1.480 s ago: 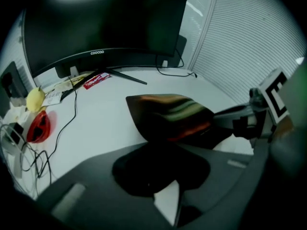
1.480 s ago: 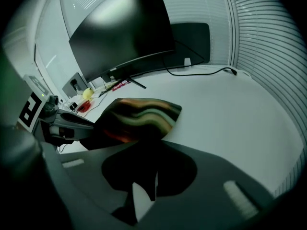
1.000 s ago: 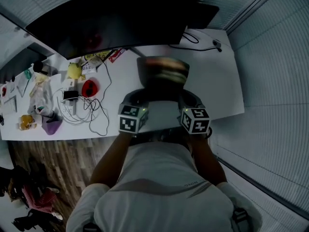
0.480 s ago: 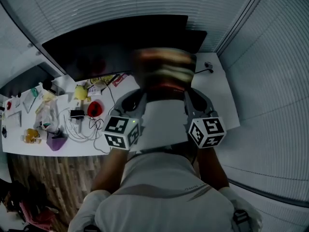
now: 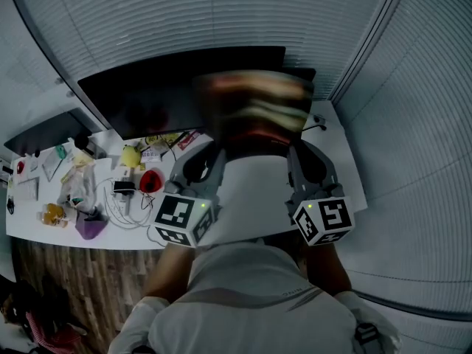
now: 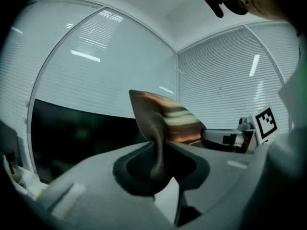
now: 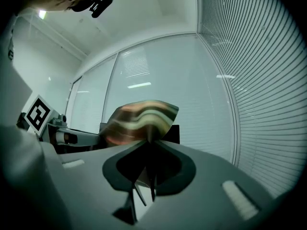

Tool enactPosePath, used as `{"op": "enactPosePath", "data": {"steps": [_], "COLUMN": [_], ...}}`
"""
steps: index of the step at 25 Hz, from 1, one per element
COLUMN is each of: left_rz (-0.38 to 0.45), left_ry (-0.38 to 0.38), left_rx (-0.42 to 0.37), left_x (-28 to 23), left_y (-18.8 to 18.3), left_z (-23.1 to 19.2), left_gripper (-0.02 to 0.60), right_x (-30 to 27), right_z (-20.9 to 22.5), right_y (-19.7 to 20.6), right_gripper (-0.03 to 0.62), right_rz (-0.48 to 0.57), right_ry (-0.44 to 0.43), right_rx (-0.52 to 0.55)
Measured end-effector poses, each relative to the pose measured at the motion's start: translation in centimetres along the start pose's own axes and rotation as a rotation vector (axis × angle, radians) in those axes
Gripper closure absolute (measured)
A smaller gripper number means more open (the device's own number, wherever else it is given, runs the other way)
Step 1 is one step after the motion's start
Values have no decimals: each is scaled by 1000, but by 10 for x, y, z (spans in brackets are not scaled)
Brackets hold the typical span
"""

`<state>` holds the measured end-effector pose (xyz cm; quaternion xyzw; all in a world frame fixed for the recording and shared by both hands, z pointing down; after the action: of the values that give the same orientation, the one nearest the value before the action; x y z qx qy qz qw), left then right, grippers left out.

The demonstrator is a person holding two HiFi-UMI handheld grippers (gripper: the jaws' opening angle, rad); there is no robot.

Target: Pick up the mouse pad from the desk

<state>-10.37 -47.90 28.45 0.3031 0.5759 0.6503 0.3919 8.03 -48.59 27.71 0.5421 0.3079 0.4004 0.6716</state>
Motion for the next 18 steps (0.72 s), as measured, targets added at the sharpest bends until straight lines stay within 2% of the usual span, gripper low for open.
{"op": "enactPosePath", "data": {"steps": [9,18], "left_rz": [-18,-7], "left_ry": [-2,1], "left_rx": [18,15], "left_x": [-3,-6], "left_y": [1,-1], "left_z": [-1,5], "left_gripper": [512,512], "right_x": [-6,-4], "right_z": [0,6], "right_y": [10,9], "right_gripper": [548,547], "right_rz": [-44,-38], "right_ry": [-29,-26], "right_rx": [-32,-31]}}
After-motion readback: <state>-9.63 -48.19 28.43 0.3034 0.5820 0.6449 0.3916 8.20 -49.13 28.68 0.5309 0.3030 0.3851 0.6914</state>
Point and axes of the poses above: the fingertips, and each gripper's own axes: x backward along the fingers, z to its right, y out of its underside, the point moved 4 cm from there along x, backward along the fingers, and after that the axes turned 12 degrees about -x, right-handed, at the moved point
